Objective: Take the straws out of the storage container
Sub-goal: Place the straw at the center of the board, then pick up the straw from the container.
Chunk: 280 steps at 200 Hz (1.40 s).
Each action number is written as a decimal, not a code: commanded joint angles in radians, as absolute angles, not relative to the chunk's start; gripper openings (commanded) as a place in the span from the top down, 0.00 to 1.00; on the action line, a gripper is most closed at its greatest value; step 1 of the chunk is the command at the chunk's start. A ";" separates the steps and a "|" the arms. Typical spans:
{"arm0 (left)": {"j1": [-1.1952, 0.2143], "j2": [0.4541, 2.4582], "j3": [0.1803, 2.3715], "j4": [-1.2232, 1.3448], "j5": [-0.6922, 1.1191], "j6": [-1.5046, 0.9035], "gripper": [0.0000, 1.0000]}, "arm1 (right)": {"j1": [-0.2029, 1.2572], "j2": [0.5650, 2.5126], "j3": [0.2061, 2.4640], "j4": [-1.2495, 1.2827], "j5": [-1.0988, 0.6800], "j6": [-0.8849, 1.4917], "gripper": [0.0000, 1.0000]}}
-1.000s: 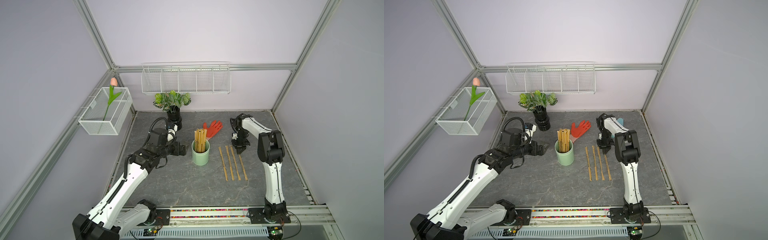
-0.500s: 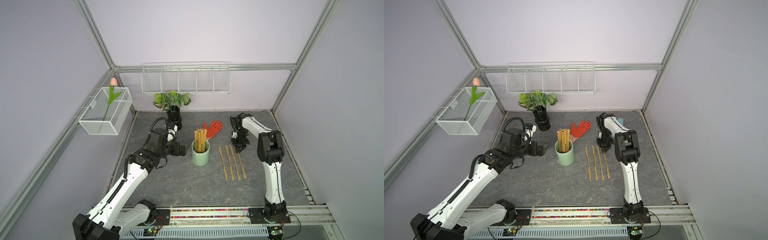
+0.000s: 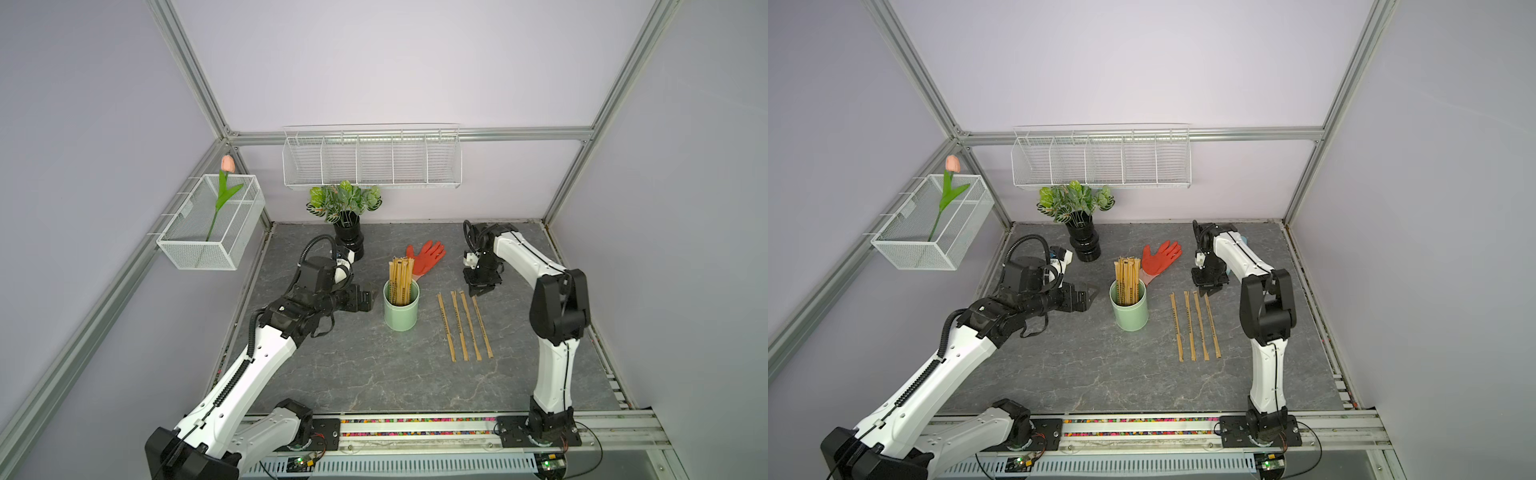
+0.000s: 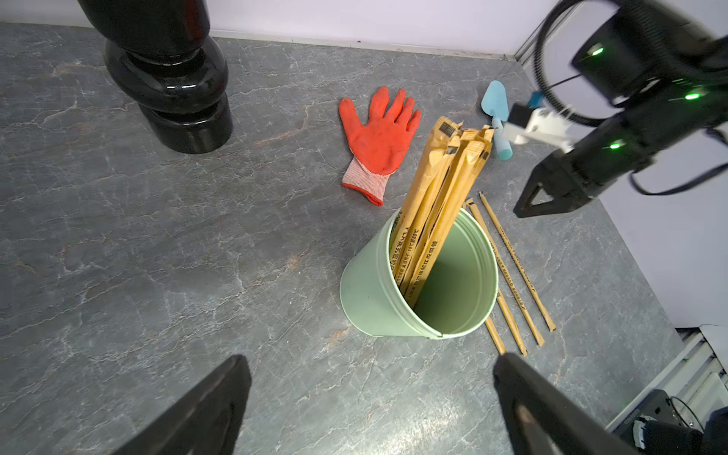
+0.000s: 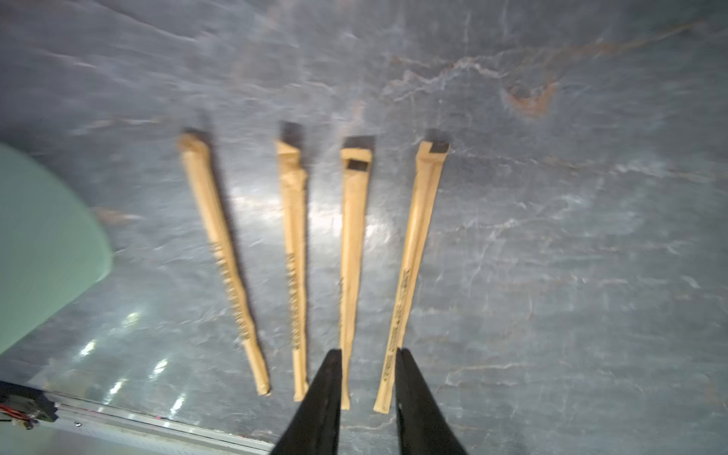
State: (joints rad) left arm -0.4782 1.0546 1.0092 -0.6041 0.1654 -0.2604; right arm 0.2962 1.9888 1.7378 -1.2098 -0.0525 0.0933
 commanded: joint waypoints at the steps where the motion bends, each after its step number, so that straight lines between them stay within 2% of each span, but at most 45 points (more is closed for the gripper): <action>1: -0.483 1.044 1.014 -0.605 0.149 -0.253 0.00 | 0.362 1.776 1.663 -1.046 -0.099 0.120 0.69; 28: -0.483 1.040 1.014 -0.605 0.140 -0.253 0.00 | 0.441 1.622 1.602 -0.927 -0.072 0.181 0.63; 63: -0.483 1.029 1.011 -0.599 0.128 -0.255 0.00 | 0.596 1.515 1.563 -0.828 0.016 0.218 0.58; 79: -0.483 1.027 1.009 -0.598 0.125 -0.255 0.00 | 0.655 1.524 1.573 -0.818 0.035 0.244 0.59; 110: -0.483 1.025 1.008 -0.598 0.121 -0.256 0.00 | 0.723 1.597 1.597 -0.787 0.037 0.276 0.69; 187: -0.483 1.030 1.012 -0.601 0.127 -0.255 0.00 | 0.762 1.777 1.686 -0.758 0.008 0.300 0.79; 280: -0.483 1.033 1.012 -0.601 0.136 -0.253 0.00 | 0.760 1.847 1.719 -0.744 -0.005 0.303 0.81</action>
State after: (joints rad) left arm -0.4782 1.0389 1.0092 -0.6037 0.1314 -0.2604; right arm 0.7555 1.8156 1.6951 -0.7528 0.0032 0.2920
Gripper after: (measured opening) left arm 0.996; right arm 0.192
